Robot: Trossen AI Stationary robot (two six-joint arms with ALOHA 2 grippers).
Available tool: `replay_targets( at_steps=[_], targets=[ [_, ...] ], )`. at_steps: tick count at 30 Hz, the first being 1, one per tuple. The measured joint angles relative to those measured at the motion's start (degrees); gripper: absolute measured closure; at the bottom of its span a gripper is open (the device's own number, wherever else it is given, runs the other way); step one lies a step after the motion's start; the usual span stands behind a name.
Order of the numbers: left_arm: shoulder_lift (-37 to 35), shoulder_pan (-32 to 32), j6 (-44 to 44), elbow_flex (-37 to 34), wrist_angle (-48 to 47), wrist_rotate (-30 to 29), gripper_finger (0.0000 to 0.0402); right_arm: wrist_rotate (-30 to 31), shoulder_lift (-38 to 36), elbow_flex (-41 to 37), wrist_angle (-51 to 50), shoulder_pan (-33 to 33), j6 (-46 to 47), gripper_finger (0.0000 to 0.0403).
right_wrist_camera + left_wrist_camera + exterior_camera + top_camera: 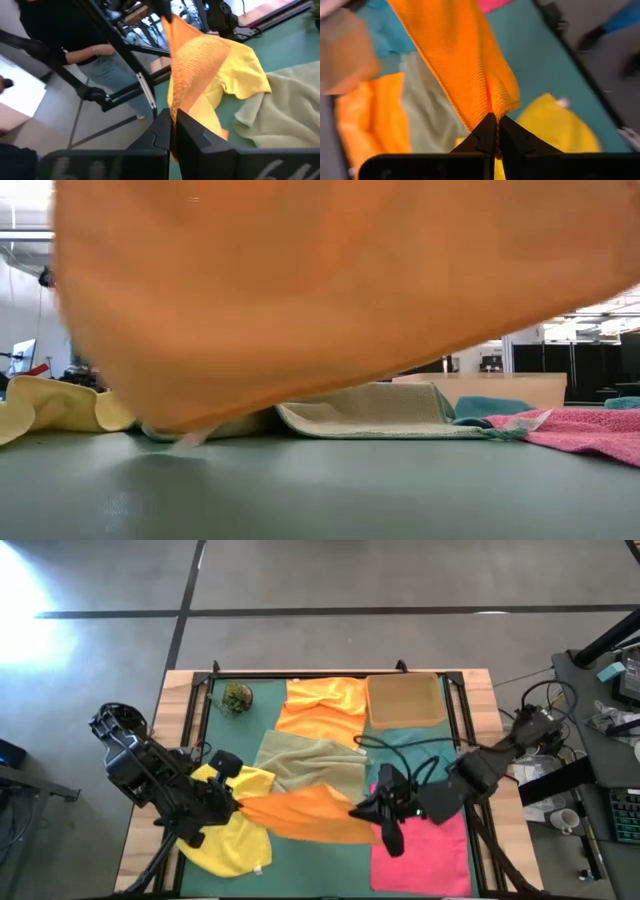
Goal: Fold microfiber towels
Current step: Fold the bottom orange towel
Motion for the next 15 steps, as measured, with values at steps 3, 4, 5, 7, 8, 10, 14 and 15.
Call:
replay_targets(
  at_steps=[3,4,5,7,8,10,14,15],
  targets=[
    [0.57,0.0,-0.11,-0.07,0.5,3.8,0.0401,1.51,1.74,0.0,1.75,1.66,0.17,0.0394],
    [0.98,-0.03,-0.11,-0.04,0.49,4.68,0.0401,1.6,2.42,0.0,3.12,2.01,0.17,0.0394],
    [1.33,-0.07,-0.18,-0.02,0.57,5.39,0.0401,1.92,2.99,0.0,4.67,2.38,0.16,0.0394],
    [1.93,-0.04,-0.95,-0.02,0.93,6.55,0.0401,2.27,4.17,0.0,7.54,3.1,0.13,0.0394],
    [2.08,-0.04,-1.54,-0.02,1.04,7.48,0.0401,2.38,4.66,0.0,9.12,3.4,0.1,0.0394],
    [2.29,0.0,-2.39,-0.02,1.43,9.33,0.0401,2.47,5.39,0.0,11.41,4.12,-0.02,0.0394],
    [2.39,-0.01,-5.14,0.56,2.23,10.81,0.0401,3.52,6.06,0.0,13.97,5.7,-0.02,0.0394],
    [2.32,-0.02,-6.23,1.03,2.22,11.06,0.0402,4.01,6.08,0.0,13.93,6.15,0.04,0.0394]
  ],
)
